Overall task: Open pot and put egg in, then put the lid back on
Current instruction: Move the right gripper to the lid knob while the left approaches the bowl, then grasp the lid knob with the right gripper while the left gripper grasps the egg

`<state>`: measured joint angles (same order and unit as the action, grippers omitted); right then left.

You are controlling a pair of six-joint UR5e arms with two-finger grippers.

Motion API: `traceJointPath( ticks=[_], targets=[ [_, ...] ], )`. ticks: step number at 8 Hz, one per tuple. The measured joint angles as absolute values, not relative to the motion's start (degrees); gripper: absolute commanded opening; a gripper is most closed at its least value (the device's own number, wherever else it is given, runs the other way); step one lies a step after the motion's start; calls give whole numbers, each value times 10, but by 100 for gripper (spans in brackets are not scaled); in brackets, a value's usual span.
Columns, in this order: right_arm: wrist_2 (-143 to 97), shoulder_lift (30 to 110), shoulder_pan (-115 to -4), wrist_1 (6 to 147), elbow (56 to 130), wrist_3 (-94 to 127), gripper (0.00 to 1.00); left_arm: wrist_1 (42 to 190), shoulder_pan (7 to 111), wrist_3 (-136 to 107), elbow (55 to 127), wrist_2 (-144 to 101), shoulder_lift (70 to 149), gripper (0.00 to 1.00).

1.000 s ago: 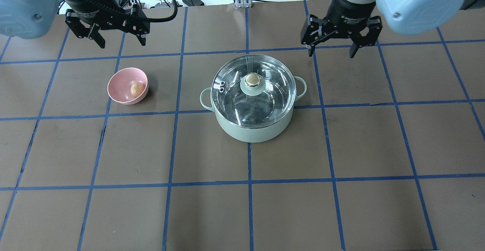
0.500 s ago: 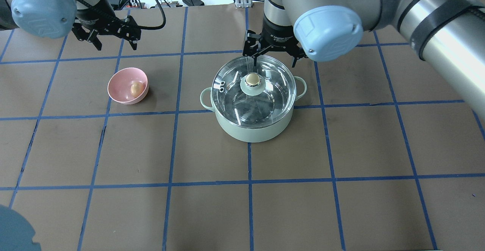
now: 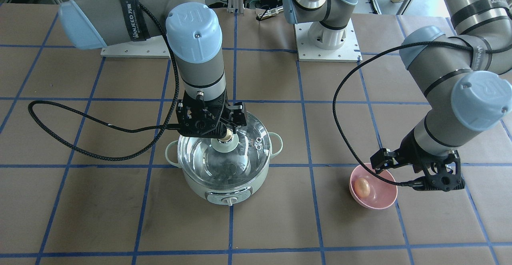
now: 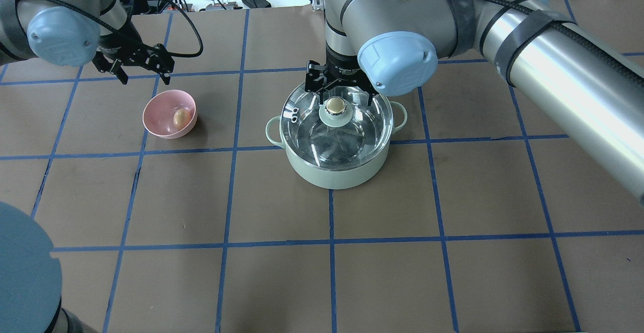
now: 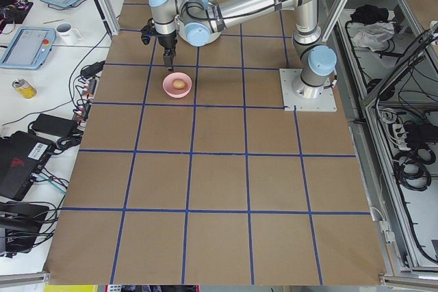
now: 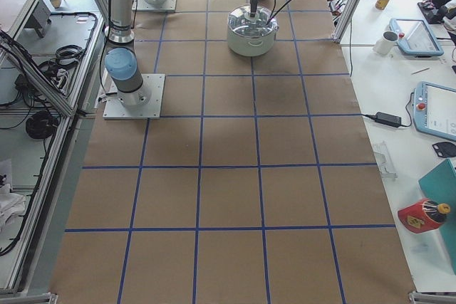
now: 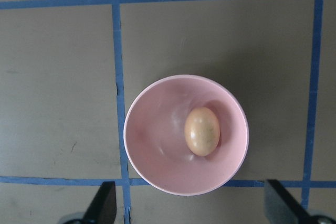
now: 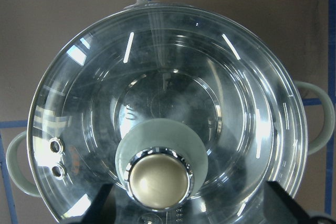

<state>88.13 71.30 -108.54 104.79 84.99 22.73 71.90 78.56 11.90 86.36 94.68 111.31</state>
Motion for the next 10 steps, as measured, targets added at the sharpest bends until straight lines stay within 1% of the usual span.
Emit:
traceJointPath(
  ticks=[3, 6, 7, 8, 9, 10],
  targets=[
    [880, 699, -1088, 1060, 850, 242, 100, 660, 765, 137, 908, 921, 1140, 100],
    [879, 687, -1092, 1082, 850, 249, 100, 640, 749, 129, 918, 910, 1169, 100],
    [879, 683, -1095, 1085, 850, 249, 94, 639, 748, 124, 918, 908, 1176, 100],
    [879, 680, -1097, 1085, 851, 249, 65, 639, 748, 119, 919, 904, 1181, 100],
    [879, 680, -1099, 1085, 852, 248, 60, 640, 748, 103, 922, 899, 1183, 100],
    [879, 680, -1099, 1084, 854, 248, 49, 639, 749, 88, 927, 895, 1185, 99]
  ],
)
